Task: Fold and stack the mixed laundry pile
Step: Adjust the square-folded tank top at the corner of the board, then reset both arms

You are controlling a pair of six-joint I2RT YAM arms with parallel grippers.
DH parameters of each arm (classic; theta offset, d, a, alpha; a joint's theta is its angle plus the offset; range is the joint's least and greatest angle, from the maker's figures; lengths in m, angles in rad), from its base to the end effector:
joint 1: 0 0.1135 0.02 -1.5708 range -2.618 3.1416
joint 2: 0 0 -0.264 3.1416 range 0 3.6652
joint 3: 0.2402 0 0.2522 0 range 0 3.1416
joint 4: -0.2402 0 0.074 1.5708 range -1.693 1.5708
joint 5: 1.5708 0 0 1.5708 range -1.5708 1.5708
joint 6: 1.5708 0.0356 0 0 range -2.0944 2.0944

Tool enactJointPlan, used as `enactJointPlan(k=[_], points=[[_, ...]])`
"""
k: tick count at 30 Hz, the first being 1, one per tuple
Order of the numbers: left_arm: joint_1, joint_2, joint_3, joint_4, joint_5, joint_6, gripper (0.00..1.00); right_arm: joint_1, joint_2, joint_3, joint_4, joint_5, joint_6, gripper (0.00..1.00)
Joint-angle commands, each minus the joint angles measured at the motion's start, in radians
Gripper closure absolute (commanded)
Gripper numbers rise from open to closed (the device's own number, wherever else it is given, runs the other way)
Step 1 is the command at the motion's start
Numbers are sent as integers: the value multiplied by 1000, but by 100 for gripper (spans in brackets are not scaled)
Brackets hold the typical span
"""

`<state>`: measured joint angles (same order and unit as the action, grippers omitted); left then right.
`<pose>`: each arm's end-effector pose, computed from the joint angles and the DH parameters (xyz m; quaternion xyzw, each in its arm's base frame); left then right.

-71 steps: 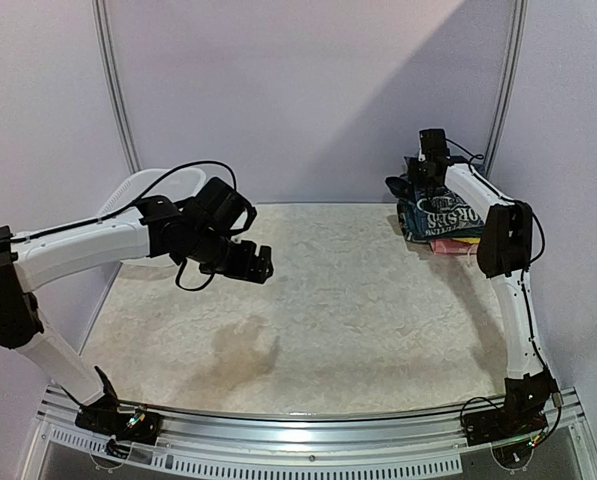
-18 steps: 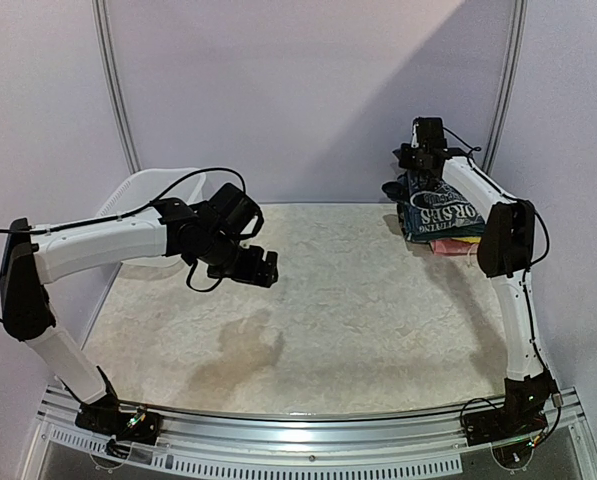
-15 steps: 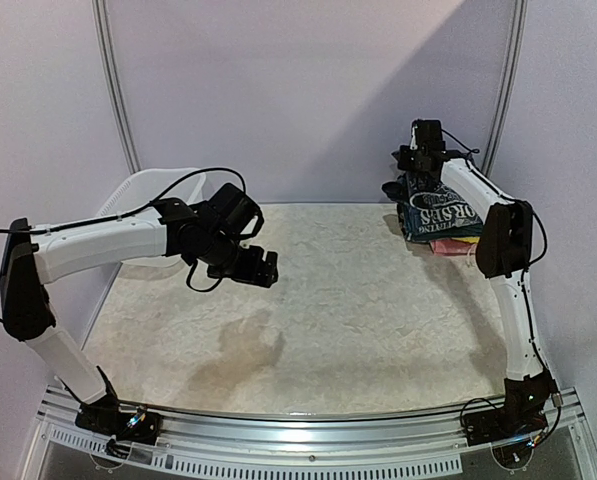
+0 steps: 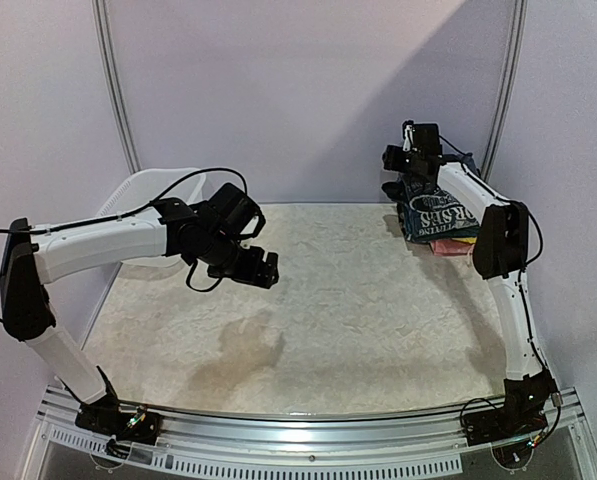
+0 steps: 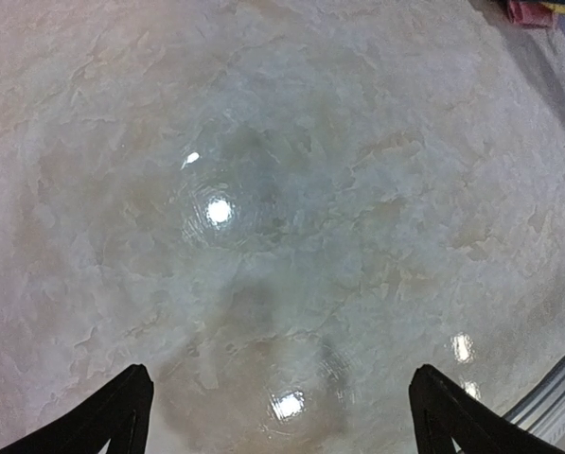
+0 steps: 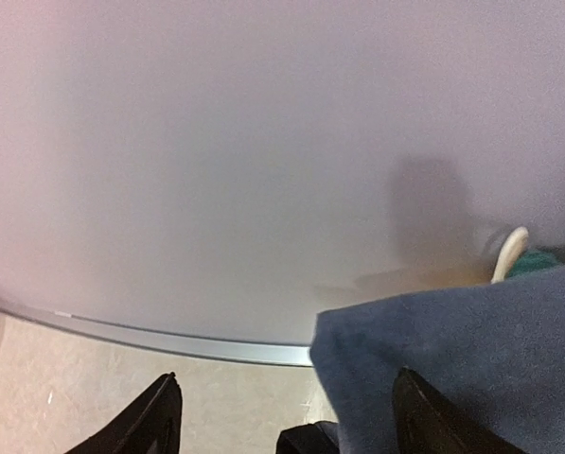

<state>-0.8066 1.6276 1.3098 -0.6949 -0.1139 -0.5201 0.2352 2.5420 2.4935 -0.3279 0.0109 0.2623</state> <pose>0.2412 -0.2458 0.2647 0.1215 0.9522 -0.1262 0.2504 0.5714 0.1365 0.2702 0.0143 0.8268 0.1341 0.5461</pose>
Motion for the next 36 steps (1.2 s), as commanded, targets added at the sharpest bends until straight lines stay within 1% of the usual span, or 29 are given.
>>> enactJointPlan(k=[1,7,8,13,15,20,21,26,28,36], points=[[15,-2,26,8,10,13,4,-1,-139,16,18,-105,-13,18],[15,-40,40,0,-45,46,2,-1,-311,-94,-59,-90,-40,2],[15,-53,43,-4,-59,55,1,0,-336,-116,-79,-86,-42,1],[17,-126,65,-41,-140,94,0,-1,-537,-298,-158,-74,-38,1],[17,-159,72,-63,-173,103,0,0,-628,-407,-165,-66,-24,1],[18,-257,63,-103,-238,123,0,0,-864,-608,-266,-16,42,1],[17,-282,56,-105,-250,125,0,1,-915,-654,-273,9,56,1],[18,-399,18,-112,-288,141,0,0,-1167,-917,-250,0,79,1],[18,-446,6,-121,-305,147,0,0,-1278,-992,-277,7,103,1],[18,-632,-67,-162,-345,162,0,1,-1594,-1210,-415,31,186,1]])
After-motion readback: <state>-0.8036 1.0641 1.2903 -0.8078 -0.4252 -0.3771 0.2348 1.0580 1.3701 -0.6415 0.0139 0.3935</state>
